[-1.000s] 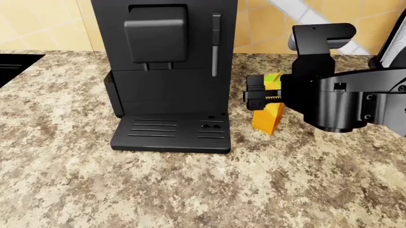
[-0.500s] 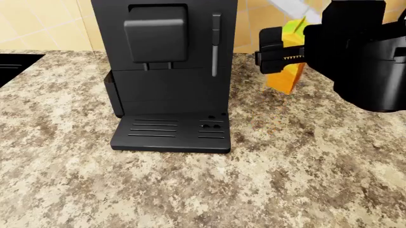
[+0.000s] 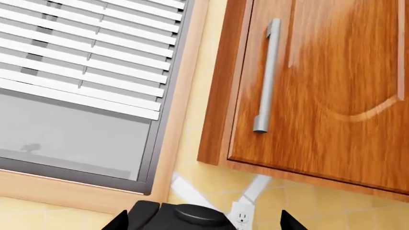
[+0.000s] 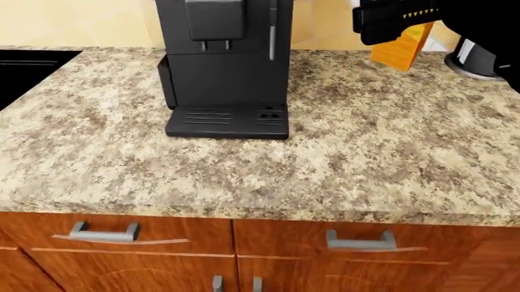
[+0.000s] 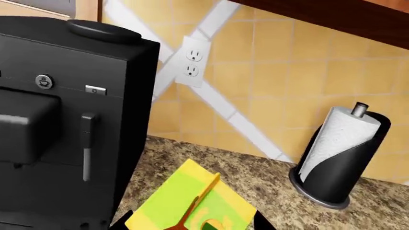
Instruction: Move the drinks to the dining counter.
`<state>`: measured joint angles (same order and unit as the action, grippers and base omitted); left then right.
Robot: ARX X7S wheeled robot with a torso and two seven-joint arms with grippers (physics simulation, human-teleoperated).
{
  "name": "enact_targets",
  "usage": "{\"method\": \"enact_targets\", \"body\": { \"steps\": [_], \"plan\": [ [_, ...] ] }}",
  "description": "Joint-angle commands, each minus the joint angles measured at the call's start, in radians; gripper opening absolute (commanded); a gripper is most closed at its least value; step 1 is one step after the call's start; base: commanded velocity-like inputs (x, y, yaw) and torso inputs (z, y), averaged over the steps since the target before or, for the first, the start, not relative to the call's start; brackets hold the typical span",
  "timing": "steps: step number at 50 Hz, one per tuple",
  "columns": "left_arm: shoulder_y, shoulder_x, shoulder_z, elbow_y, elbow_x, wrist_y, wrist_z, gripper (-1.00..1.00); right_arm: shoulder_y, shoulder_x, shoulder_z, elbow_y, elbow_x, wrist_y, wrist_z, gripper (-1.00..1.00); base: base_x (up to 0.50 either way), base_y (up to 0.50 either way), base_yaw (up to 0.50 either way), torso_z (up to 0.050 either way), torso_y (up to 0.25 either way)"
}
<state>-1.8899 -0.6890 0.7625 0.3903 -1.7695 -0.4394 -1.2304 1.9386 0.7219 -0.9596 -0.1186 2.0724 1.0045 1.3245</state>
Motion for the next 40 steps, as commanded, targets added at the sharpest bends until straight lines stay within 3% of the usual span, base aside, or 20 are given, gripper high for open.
{"method": "enact_targets", "body": {
  "steps": [1,25,32,40],
  "plan": [
    [0.003,0.003,0.0,-0.002,0.003,-0.001,0.003,1.0,0.06,-0.001,0.011,0.003,-0.026,0.034,0.012,-1.0,-0.5,-0.02,0.0,0.0,0.0],
    [0.005,-0.001,-0.006,0.004,-0.005,-0.003,-0.003,1.0,0.046,-0.008,0.029,-0.016,-0.036,0.015,-0.053,-1.0,-0.5,-0.02,0.0,0.001,0.0],
    [0.009,0.001,-0.005,0.003,-0.003,-0.003,-0.002,1.0,0.054,-0.002,0.031,-0.025,-0.112,0.017,-0.071,-1.0,0.0,0.0,0.0,0.0,0.0],
    [0.009,0.004,-0.006,0.0,0.0,-0.004,0.0,1.0,0.085,-0.023,-0.005,-0.001,-0.132,0.087,-0.113,-1.0,0.0,0.0,0.5,0.0,0.001]
  ]
}}
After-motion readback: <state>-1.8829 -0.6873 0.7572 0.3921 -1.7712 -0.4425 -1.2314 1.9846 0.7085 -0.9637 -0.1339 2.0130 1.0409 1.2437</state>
